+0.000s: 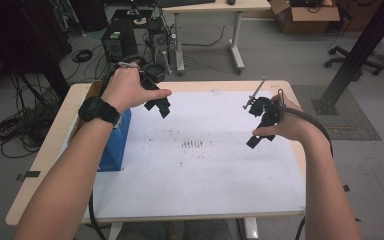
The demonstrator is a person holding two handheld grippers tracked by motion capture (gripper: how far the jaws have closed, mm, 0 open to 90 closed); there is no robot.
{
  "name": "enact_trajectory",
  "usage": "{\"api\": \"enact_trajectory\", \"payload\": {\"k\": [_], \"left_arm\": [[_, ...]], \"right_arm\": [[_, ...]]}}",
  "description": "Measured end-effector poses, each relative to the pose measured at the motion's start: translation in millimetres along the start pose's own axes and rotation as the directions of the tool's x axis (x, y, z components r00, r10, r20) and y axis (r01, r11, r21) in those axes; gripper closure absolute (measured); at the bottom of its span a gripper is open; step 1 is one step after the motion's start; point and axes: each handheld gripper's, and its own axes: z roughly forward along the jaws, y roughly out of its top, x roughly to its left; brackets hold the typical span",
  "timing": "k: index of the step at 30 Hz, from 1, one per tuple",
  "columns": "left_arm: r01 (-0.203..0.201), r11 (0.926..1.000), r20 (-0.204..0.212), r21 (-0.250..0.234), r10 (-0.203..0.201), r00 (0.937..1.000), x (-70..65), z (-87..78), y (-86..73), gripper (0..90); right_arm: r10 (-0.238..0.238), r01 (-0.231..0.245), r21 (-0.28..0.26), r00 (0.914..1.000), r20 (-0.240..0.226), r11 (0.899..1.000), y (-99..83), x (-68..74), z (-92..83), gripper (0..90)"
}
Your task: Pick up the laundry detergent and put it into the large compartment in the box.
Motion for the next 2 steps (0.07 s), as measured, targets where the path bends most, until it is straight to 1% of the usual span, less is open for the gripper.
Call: {"api": "enact_trajectory", "payload": {"k": [2], "left_arm": [[0.0,1.0,0.003,-0.001,0.0,1.0,0.0,-0.3,-0.2,11.4]], "right_arm": [[-0.003,0.003,-0.001,1.0,0.0,1.0,0.2,0.1,-0.7,9.7]]}}
